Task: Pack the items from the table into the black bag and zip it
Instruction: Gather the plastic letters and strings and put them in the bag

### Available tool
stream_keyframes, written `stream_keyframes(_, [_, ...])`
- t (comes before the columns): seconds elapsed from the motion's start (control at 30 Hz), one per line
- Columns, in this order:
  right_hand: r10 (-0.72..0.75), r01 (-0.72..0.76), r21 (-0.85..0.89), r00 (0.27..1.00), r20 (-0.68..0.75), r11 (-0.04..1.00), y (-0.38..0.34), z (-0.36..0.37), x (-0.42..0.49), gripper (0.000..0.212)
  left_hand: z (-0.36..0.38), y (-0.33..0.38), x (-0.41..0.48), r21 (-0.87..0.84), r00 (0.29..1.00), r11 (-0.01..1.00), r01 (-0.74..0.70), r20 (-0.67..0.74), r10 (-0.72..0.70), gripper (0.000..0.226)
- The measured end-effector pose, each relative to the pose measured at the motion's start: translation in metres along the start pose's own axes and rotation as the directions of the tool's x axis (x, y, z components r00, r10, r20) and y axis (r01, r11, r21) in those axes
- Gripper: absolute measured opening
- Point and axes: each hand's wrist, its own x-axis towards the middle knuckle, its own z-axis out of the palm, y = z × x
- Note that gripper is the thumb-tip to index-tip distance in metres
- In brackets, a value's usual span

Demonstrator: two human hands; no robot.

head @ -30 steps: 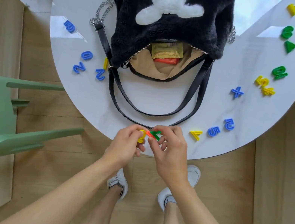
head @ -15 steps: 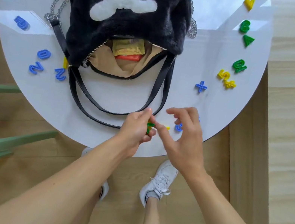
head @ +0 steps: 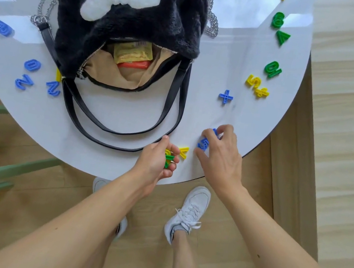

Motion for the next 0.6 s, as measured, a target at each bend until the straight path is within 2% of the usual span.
stream_keyframes(0.13, [-0.006,0.005,0.115,1.000,0.009,0.993,-0.003,-0.003,0.001,0.021,0.004,0.000,0.001,-0.027,1.000,1.000,0.011,-0.003,-0.011,0.045])
stream_keyframes(0.23, [0.016,-0.014,0.326,1.000,-0.003,0.945,-0.006,-0.013,0.002,0.022,0.008,-0.001,0.001,-0.045,0.999,0.999,0.029,0.020,-0.028,0.045])
stream_keyframes(0.3, [-0.012,0.023,0.478,1.000,-0.027,0.878,-0.012,-0.024,0.000,0.023,0.010,0.000,0.000,-0.080,0.996,0.995,0.052,0.078,-0.045,0.049])
stream_keyframes(0.37, [-0.107,0.092,0.581,0.994,-0.009,0.809,-0.022,-0.036,-0.006,0.021,0.010,0.003,-0.002,-0.133,0.976,0.987,0.091,0.208,-0.062,0.060])
stream_keyframes(0.4, [-0.171,0.123,0.593,0.985,0.025,0.796,-0.028,-0.042,-0.011,0.021,0.009,0.004,-0.004,-0.172,0.955,0.978,0.118,0.288,-0.065,0.067])
stream_keyframes(0.47, [-0.281,0.194,0.511,0.955,0.098,0.837,-0.037,-0.049,-0.021,0.024,0.008,0.007,-0.008,-0.245,0.920,0.955,0.166,0.387,-0.060,0.068])
stream_keyframes(0.6, [-0.348,0.312,0.307,0.935,0.068,0.899,-0.049,-0.055,-0.031,0.036,0.004,0.007,-0.013,-0.298,0.943,0.937,0.183,0.321,-0.082,0.051])
